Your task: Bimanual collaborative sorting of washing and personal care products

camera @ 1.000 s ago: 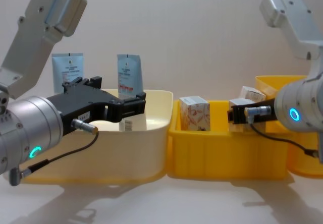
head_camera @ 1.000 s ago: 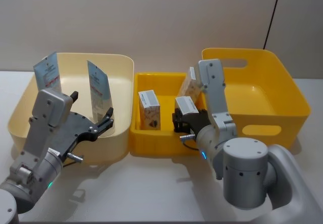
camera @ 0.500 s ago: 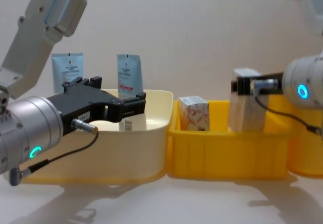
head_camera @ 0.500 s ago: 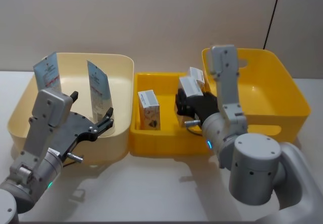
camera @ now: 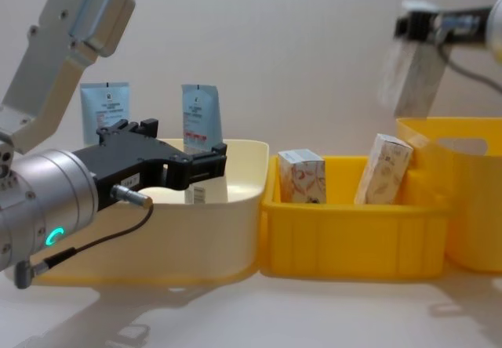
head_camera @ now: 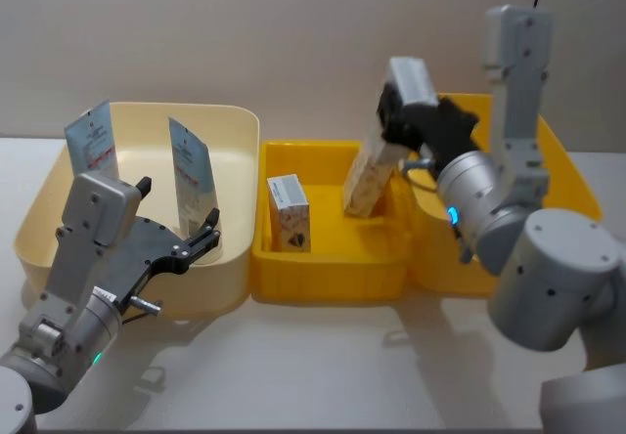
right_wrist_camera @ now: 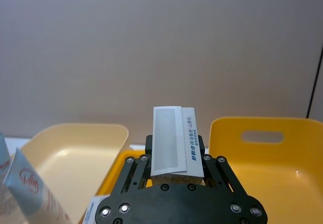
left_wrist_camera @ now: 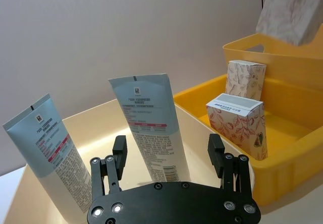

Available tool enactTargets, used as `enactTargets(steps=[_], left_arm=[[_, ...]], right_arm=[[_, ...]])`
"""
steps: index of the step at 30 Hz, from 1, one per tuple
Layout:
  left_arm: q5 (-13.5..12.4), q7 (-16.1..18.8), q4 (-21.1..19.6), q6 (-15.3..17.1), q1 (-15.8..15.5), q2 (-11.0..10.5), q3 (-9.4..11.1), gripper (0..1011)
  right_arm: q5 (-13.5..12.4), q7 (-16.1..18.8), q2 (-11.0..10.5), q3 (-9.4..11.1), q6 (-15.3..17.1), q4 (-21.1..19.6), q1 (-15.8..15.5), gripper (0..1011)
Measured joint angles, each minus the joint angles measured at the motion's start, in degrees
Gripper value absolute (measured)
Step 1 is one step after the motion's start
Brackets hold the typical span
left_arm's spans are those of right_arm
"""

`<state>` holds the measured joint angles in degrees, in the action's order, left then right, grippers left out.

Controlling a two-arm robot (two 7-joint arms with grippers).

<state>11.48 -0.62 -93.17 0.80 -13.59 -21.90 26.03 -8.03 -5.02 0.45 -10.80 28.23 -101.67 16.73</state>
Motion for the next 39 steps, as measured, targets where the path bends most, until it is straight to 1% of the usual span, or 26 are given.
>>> enactTargets(steps=[1,7,12,14,15,20,24,27,34,35,36,39], left_arm=[[0.0,0.0,0.0,0.0,0.0,0.0,0.0,1000],[0.0,0.0,0.0,0.0,0.0,0.0,0.0,1000],[0.0,0.0,0.0,0.0,0.0,0.0,0.0,1000],[0.0,0.0,0.0,0.0,0.0,0.0,0.0,1000],[0.0,0.0,0.0,0.0,0.0,0.0,0.0,1000],[0.0,0.0,0.0,0.0,0.0,0.0,0.0,1000],[0.0,0.0,0.0,0.0,0.0,0.0,0.0,1000],[0.0,0.0,0.0,0.0,0.0,0.0,0.0,1000],[0.0,0.0,0.0,0.0,0.0,0.0,0.0,1000],[0.0,0.0,0.0,0.0,0.0,0.0,0.0,1000],[0.0,0.0,0.0,0.0,0.0,0.0,0.0,1000],[0.0,0.0,0.0,0.0,0.0,0.0,0.0,1000]], right_arm=[[-0.1,0.0,0.1,0.7,-0.4,-0.3,0.4,408],[-0.1,-0.5,0.1,2.7,-1.5,-0.9,1.5,408],[0.8,-1.8,-0.2,4.5,-1.7,-0.7,2.8,407],[1.3,-2.4,-0.4,5.2,-1.5,-0.2,3.4,408],[1.3,-2.4,-0.4,5.2,-1.5,-0.2,3.4,408],[2.7,-3.6,-1.2,6.7,0.4,1.4,4.6,408],[3.2,-3.9,-1.6,7.2,1.3,2.5,5.1,408],[3.8,-4.1,-2.0,7.5,2.7,4.1,5.6,408],[4.7,-3.9,-2.8,7.7,4.7,7.5,6.3,412],[4.8,-3.9,-2.9,7.7,4.9,7.9,6.4,432],[4.9,-3.8,-3.1,7.7,5.1,8.5,6.5,473],[5.2,-3.7,-3.2,7.7,5.5,9.4,6.7,530]])
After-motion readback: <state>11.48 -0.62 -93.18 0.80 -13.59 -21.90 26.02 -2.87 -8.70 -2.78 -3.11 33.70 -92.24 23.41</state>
